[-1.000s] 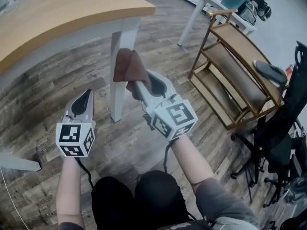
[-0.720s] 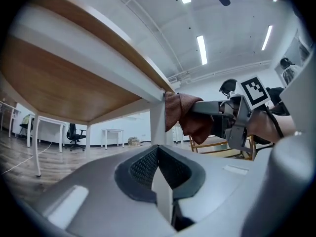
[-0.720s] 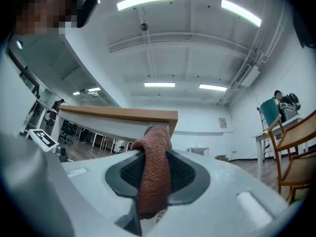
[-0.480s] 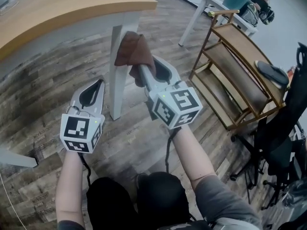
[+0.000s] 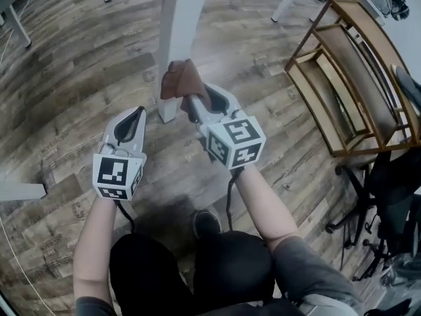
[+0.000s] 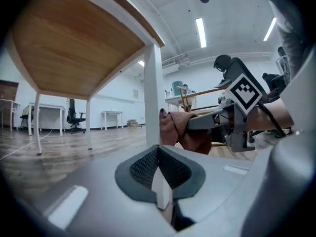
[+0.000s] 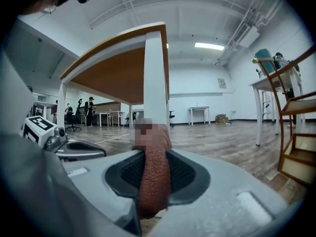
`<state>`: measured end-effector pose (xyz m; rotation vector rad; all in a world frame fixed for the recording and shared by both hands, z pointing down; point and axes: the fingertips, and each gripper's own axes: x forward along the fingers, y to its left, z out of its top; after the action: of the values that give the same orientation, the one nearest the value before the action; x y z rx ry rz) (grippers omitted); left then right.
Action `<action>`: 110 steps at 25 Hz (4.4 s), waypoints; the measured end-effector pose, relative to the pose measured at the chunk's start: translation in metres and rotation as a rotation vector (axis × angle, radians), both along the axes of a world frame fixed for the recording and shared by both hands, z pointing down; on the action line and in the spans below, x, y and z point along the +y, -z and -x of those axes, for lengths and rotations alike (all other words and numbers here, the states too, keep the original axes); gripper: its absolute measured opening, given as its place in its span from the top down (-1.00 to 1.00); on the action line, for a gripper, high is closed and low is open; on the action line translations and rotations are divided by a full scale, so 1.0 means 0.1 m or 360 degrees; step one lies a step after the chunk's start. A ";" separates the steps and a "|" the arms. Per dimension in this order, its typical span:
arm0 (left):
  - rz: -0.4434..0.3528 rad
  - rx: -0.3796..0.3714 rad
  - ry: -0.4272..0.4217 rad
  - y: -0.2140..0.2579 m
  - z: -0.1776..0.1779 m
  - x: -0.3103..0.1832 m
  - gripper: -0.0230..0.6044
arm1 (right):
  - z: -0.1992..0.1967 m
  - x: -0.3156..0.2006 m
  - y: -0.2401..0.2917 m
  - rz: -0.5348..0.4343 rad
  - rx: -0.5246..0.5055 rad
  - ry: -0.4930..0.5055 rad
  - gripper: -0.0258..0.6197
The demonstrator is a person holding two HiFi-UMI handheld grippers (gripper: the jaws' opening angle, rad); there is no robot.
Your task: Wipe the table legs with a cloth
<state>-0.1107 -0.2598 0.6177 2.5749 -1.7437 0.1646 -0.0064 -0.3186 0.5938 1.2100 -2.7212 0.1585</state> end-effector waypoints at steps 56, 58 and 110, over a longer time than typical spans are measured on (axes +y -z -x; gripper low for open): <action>-0.0158 0.0111 -0.0035 1.79 0.10 -0.41 0.87 | -0.07 -0.62 2.68 -0.0845 0.0344 -0.0063 0.65; -0.0134 0.0109 -0.0052 1.64 0.07 -0.40 0.87 | -0.06 -0.58 2.45 -0.0787 0.0394 -0.0039 0.65; 0.0073 0.0116 0.0120 0.28 0.29 -0.67 0.87 | 0.13 -1.02 -0.09 -0.0900 0.1223 0.0542 0.65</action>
<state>-0.1401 -0.3270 0.5897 2.4466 -1.7861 0.1060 -0.0193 -0.4204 0.6027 0.6528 -2.2429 -0.9589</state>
